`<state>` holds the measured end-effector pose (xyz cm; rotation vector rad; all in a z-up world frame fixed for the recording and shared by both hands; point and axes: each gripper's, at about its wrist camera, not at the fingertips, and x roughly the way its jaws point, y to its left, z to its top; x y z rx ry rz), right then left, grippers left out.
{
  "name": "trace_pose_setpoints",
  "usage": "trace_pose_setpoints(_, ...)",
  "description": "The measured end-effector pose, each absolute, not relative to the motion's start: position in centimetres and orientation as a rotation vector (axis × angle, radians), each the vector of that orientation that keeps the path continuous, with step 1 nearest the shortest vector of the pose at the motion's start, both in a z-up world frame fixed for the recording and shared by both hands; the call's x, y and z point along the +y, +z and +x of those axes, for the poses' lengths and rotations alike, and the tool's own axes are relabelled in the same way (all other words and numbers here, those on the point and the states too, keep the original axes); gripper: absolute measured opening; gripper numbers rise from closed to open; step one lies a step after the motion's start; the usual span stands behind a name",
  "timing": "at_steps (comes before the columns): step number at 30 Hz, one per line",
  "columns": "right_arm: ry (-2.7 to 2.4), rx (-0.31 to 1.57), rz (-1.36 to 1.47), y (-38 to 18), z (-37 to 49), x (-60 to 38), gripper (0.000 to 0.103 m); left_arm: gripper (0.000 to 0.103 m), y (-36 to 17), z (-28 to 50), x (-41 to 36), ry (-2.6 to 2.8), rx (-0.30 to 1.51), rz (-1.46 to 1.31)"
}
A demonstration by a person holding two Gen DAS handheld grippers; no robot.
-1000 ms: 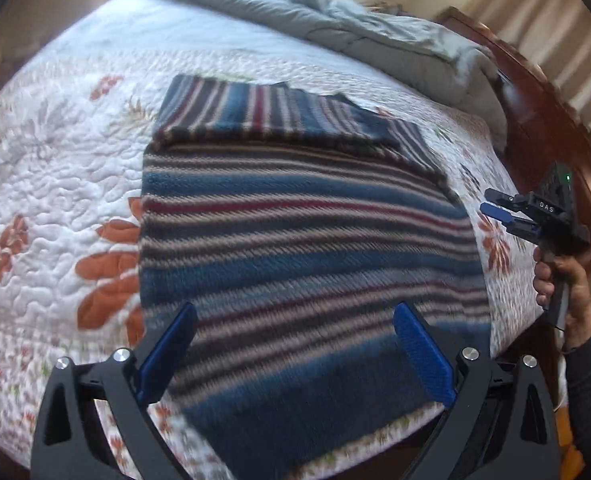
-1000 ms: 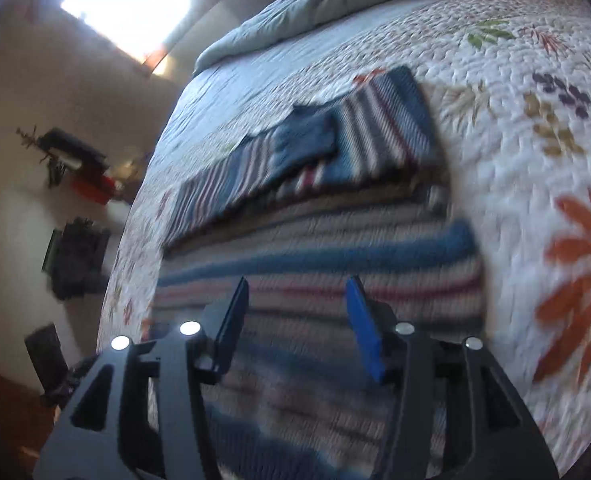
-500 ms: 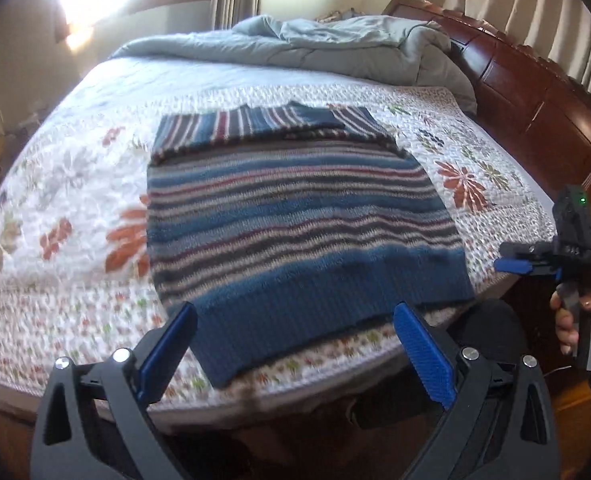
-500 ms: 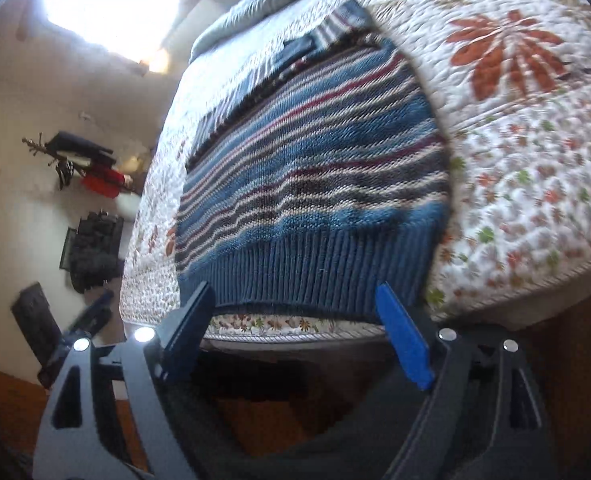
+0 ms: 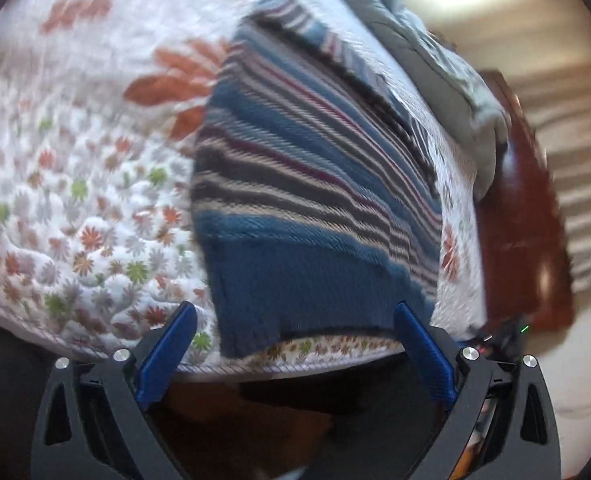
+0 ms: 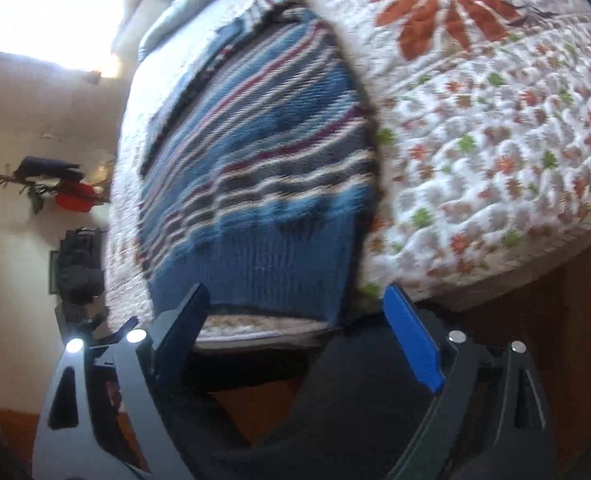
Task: Fold small clothes
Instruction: 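Grasp the ribbed sweater hem with the left tool while the right tool grasps beside it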
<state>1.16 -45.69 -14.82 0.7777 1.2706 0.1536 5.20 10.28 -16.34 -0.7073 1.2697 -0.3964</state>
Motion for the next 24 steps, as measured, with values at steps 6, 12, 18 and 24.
trace_pose_setpoints(6, 0.213, 1.317, 0.835, -17.6, 1.8, -45.5, 0.065, 0.099, -19.1, 6.4, 9.6, -0.459, 1.368, -0.841)
trace_pose_setpoints(12, 0.216, 1.336, 0.909, -19.4, 1.9, -45.8, 0.057, 0.099, -20.9, 6.4, 9.6, -0.344, 1.423, -0.832)
trace_pose_setpoints(18, 0.208, 1.375, 0.922, -20.5, 2.3, -45.7, 0.057, 0.098, -21.3, 6.9, 9.2, -0.353, 1.409, -0.857)
trace_pose_setpoints(24, 0.241, 1.398, 0.911, -20.1, 2.6, -44.5, 0.057, 0.071, -21.6, 7.0, 8.9, -0.397, 1.429, -0.863)
